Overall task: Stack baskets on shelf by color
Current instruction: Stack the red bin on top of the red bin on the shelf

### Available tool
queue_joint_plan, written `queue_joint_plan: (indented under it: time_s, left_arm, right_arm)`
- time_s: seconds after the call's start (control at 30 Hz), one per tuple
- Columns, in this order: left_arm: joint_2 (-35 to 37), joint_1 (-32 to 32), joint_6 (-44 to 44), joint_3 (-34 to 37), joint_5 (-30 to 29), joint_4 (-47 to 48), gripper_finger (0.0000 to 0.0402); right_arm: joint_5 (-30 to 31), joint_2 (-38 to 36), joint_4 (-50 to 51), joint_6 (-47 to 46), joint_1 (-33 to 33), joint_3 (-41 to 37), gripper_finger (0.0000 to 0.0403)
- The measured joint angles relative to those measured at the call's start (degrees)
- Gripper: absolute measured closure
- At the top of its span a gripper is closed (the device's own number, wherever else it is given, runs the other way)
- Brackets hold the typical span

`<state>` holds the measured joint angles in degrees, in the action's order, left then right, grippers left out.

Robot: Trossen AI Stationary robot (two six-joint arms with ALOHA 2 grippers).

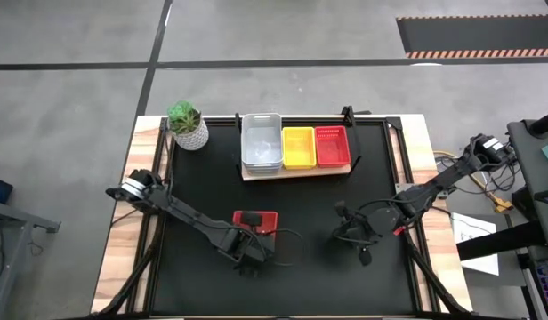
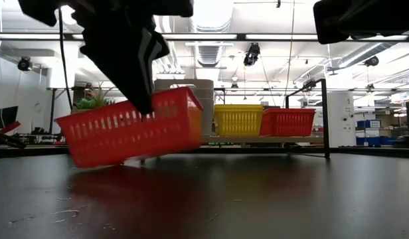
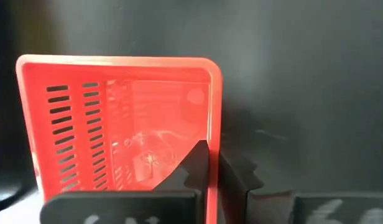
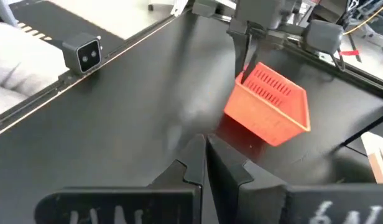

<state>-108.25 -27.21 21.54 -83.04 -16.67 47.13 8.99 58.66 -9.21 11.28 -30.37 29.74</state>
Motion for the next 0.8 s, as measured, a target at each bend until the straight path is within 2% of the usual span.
queue_joint_plan:
  time_s: [0.1,0.5,0.67,0.73,0.8]
  left_arm:
    - [0.5,0.3,-0.7,0.8,-0.1,0.3,0.0390]
    - [0.8,1.1,-5.8,2.6,0.3,0.8,0.0314]
    - [4.7,-0.7,-5.2,3.1,0.1,2.8,0.0306]
    - [7.2,-2.1,-3.6,4.4,-2.6,2.1,0.0306]
    - [10.0,-3.8,-3.3,6.7,-7.6,-0.4,0.0306]
  right_arm:
    - [0.0,1.0,-1.6,-0.4,0.0,0.0,0.0394]
    - [0.0,5.2,-2.6,-10.6,1.0,2.0,0.0392]
    - [-1.5,8.9,9.5,-11.9,4.4,9.7,0.0366]
    - [-3.4,11.9,14.3,-9.9,6.3,13.6,0.0350]
    - [-6.7,15.3,16.5,-6.1,8.6,17.7,0.0334]
